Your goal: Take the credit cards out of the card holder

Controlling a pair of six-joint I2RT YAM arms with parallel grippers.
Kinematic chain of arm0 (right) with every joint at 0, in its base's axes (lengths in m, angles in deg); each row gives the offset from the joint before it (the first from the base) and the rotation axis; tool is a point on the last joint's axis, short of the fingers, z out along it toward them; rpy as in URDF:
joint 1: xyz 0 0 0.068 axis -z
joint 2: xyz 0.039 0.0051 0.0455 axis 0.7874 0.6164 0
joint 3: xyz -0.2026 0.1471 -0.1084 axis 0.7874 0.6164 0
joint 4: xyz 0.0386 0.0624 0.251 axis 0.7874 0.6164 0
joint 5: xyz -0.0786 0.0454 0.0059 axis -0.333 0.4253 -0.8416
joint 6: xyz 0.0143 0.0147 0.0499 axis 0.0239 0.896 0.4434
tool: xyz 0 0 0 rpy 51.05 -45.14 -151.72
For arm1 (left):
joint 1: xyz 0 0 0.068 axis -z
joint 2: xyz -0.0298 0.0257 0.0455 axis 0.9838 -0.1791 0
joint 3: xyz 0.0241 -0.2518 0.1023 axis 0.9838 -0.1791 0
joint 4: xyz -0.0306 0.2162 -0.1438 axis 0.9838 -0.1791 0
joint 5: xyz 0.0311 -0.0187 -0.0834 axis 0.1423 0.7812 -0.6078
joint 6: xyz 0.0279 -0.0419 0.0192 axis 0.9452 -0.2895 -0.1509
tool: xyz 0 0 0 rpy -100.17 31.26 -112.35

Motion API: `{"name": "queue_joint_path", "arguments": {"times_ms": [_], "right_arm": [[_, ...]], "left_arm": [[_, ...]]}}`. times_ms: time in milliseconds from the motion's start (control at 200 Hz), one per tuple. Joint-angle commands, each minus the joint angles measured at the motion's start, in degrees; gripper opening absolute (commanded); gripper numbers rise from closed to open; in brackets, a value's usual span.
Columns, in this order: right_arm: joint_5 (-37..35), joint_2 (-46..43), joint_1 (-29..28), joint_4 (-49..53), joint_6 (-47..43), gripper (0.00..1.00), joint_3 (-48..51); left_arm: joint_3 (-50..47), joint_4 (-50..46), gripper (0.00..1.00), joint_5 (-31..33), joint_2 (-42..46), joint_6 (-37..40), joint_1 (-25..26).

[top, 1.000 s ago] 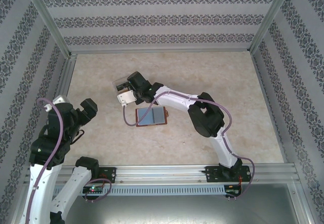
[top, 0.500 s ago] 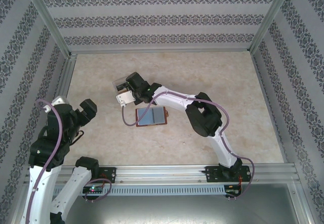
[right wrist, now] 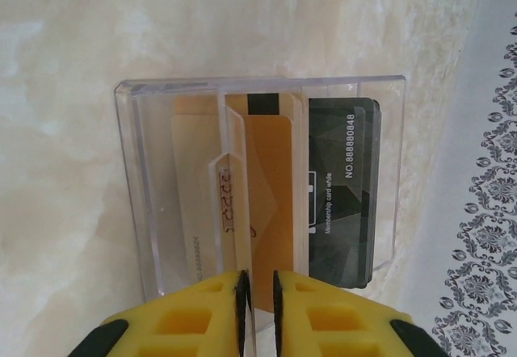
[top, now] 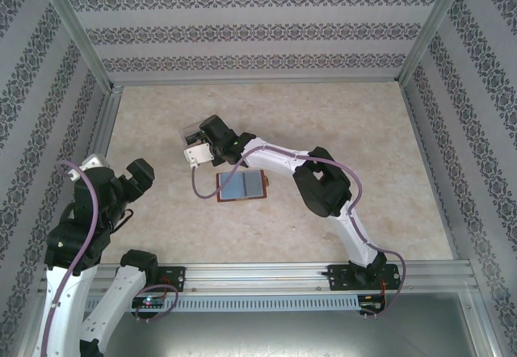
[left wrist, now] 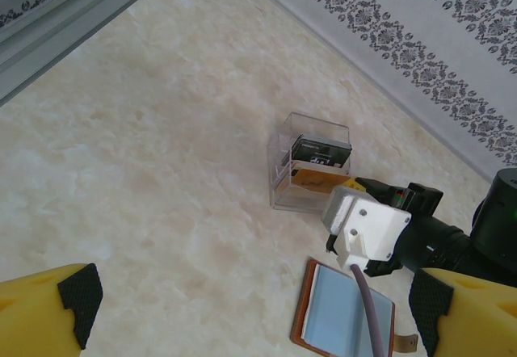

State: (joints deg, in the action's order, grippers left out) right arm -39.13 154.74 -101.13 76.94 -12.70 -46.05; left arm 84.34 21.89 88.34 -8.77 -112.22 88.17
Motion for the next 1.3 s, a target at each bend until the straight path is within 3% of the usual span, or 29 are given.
{"name": "queue_joint_path", "arguments": {"times_ms": [0,265,420,545,585,640,689,964,1184,1294], "right_arm": [[-1.5,1.7,0.0,-2.2,2.2,0.23,-2.3],[-1.9,1.6,0.1,-3.7,4.8,0.25,-2.8],[-2.3,-0.4,0.8,-4.0,10.9,0.26,-2.7],[-2.8,-3.1,1.5,-3.3,18.4,0.32,-2.2],[-3.7,-4.1,1.7,-3.3,21.3,0.42,-1.9],[-5.6,-5.6,2.2,-3.4,25.9,0.75,-1.1],[-6.9,-7.0,2.4,-4.1,28.9,0.98,0.2],[-11.9,-18.7,4.4,-9.3,50.6,0.98,11.9],[-12.8,-26.5,6.9,-1.3,74.0,0.98,16.1],[-3.8,-30.7,9.6,-0.4,81.5,0.98,21.4]], "left_arm": [[0.0,-2.2,0.99,0.7,0.6,0.8,-0.9],[-0.3,-1.9,0.99,0.4,0.6,0.8,-0.8],[-0.8,-1.3,0.99,0.0,0.6,1.1,-0.8],[-1.2,-0.4,0.99,-0.5,0.3,1.5,-0.8],[-1.3,-0.1,0.99,-0.7,0.1,1.8,-0.8],[-1.5,0.4,0.99,-0.9,-0.1,1.9,-0.8],[-1.6,0.9,0.99,-1.3,-0.4,2.2,-0.8],[-2.3,4.6,0.99,-5.8,-3.6,5.1,-0.8],[-4.5,10.3,1.00,-14.2,-7.6,7.7,-0.8],[-6.8,13.9,0.94,-19.7,-10.3,6.6,-0.8]]}}
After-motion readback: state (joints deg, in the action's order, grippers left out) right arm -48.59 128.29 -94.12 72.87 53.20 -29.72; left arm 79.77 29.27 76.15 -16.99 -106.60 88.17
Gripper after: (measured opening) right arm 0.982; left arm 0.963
